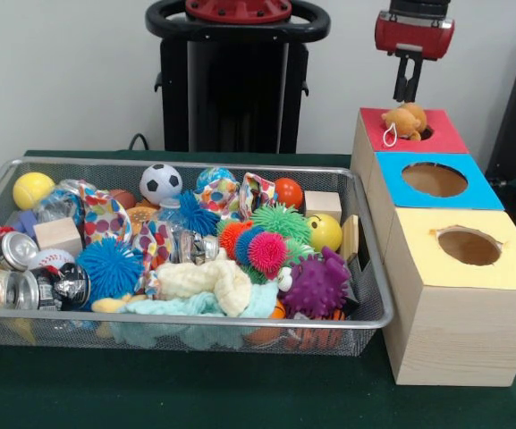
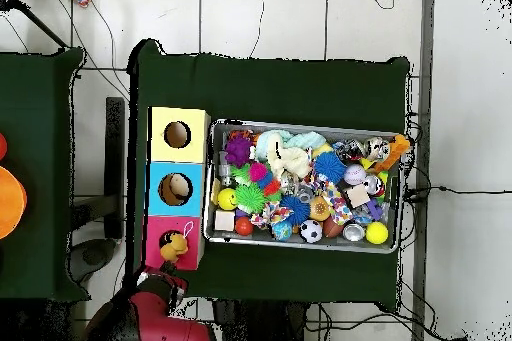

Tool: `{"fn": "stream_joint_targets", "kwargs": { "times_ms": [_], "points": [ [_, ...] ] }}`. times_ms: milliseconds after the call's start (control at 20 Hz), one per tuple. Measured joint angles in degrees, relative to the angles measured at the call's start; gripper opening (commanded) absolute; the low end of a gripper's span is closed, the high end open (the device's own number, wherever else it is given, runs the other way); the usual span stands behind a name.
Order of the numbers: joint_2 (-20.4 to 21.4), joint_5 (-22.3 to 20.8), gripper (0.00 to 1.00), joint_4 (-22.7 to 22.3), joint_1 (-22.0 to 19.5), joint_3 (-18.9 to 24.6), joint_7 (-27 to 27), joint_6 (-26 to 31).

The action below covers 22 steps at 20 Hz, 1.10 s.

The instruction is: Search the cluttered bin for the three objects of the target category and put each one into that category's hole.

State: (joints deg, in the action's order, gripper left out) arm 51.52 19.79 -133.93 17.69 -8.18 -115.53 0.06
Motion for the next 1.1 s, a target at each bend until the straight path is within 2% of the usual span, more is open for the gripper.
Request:
{"fn": "stream_joint_targets", "kwargs": {
  "times_ms": [450, 1100],
  "points": [
    [-2.3, 0.0, 0.00, 0.0, -0.7, 1.4, 0.0, -3.8],
    [-2.6, 0.0, 0.00, 0.0, -0.3, 1.6, 0.0, -4.1]
  ]
}}
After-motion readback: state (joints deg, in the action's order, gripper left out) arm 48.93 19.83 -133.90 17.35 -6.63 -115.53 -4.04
